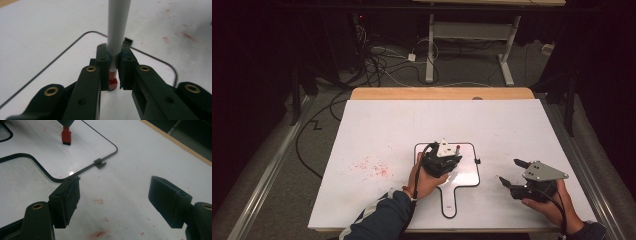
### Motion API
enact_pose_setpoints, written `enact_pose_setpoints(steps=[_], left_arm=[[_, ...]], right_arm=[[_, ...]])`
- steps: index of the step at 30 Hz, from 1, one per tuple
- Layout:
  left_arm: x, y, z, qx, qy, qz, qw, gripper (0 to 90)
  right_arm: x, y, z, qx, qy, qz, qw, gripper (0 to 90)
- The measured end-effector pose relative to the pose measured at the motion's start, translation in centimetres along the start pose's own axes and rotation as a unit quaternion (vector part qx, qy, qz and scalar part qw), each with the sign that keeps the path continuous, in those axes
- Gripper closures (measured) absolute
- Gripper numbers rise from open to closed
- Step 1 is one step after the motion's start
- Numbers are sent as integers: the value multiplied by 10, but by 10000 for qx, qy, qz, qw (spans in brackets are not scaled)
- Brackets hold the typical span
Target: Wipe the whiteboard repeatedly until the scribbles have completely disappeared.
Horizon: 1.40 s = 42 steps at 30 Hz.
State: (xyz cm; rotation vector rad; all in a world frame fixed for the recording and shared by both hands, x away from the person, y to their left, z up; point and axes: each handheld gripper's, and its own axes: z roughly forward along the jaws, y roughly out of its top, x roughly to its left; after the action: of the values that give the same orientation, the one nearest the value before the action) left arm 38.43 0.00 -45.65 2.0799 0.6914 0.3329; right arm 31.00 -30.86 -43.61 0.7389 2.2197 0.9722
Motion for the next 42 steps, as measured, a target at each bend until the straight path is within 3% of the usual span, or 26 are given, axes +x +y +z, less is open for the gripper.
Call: enact_pose_setpoints(steps=[7,13,17,22,24,29,35,38,41,42], left_arm=[[22,-9,-15,76,260,-201,9994,786],[30,-11,-18,89,366,-179,9991,785],[34,-14,-22,98,375,-257,9989,785],[39,-17,-25,18,310,-558,9980,785],[37,-17,-24,-21,192,-660,9976,785],[16,-14,-16,-54,-48,-472,9989,785],[-4,-7,-6,-23,-172,-143,9997,785],[-1,-7,-7,7,-156,-103,9998,785],[7,-8,-9,19,43,-115,9999,785],[12,-9,-10,5,92,-211,9997,785]], right_arm=[[-1,0,0,3,-7,-5,10000,260],[1,1,1,19,4,-33,10000,260],[1,0,1,31,3,-30,10000,260],[0,0,1,35,-12,-33,10000,261],[1,0,1,33,-13,-34,10000,261],[1,1,2,42,8,-52,10000,261],[2,1,2,53,6,-73,10000,261],[1,0,2,40,-6,-55,10000,261],[1,0,1,51,-22,-58,10000,261],[1,0,1,51,-24,-53,10000,261]])
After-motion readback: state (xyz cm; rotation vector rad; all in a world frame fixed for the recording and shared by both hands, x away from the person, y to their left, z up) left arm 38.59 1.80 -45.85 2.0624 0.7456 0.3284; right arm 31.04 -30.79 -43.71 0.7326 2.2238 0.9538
